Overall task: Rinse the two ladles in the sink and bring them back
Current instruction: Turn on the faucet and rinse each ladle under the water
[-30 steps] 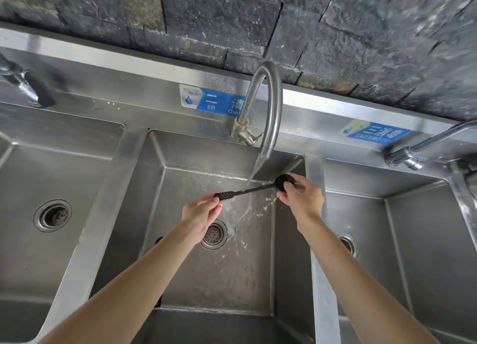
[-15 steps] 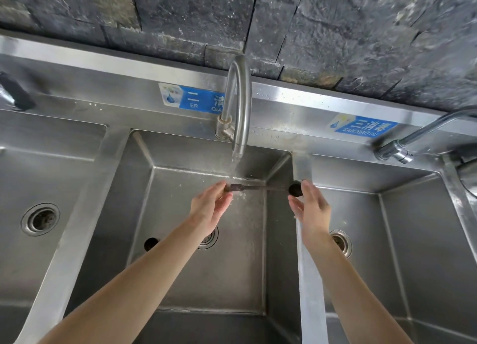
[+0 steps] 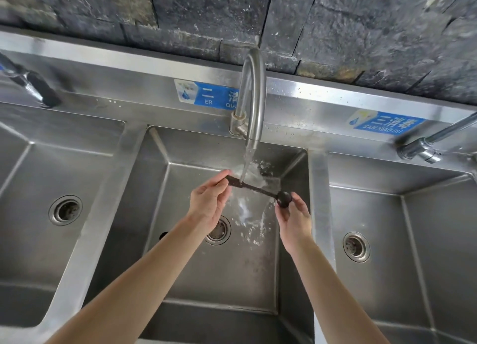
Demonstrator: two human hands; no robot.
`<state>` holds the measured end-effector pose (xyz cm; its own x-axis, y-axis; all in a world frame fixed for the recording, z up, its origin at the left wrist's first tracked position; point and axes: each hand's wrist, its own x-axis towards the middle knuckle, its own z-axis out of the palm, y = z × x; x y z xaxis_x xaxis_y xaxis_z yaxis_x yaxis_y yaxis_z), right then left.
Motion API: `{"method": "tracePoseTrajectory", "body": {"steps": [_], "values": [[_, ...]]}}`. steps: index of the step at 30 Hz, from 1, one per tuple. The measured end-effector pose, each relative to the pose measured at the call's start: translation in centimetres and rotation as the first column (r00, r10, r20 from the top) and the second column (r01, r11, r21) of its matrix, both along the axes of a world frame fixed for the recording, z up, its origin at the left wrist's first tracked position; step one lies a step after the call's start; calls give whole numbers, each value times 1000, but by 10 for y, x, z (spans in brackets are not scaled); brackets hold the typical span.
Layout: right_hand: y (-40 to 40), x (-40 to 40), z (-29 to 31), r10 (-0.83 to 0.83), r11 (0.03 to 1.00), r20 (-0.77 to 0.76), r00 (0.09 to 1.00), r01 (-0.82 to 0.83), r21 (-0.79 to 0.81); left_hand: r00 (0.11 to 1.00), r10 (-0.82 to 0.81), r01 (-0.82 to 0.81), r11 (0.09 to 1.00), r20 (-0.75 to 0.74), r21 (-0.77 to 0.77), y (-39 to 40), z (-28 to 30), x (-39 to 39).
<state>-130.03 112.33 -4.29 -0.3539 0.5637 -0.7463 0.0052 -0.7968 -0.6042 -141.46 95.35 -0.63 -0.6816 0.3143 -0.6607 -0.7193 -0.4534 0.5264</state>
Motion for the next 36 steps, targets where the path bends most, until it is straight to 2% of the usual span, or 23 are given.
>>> {"method": "tracePoseTrajectory", "body": {"steps": [20, 24, 28, 32, 34, 36], "values": [[-69, -50, -7, 126, 991, 14, 992, -127, 44, 993, 94, -94, 996, -72, 8, -88, -2, -22], [-74, -55, -5, 160, 986, 41, 986, -162, 50, 992, 43, -45, 999, -119, -13, -106, -4, -24], [-75, -57, -4, 304, 939, 67, 950, -311, 145, 973, -70, 16, 972, -220, -235, -124, -11, -26], [-72, -63, -5, 507, 800, 185, 842, -539, 262, 955, -124, 5, 915, -270, -403, -138, -20, -28], [-71, -67, -11, 524, 760, 282, 804, -590, 272, 943, -196, 47, 880, -271, -472, -146, -27, -27], [-71, -70, -17, 474, 764, 379, 795, -585, 273, 915, -310, 121, 823, -259, -555, -152, -34, -24]]}}
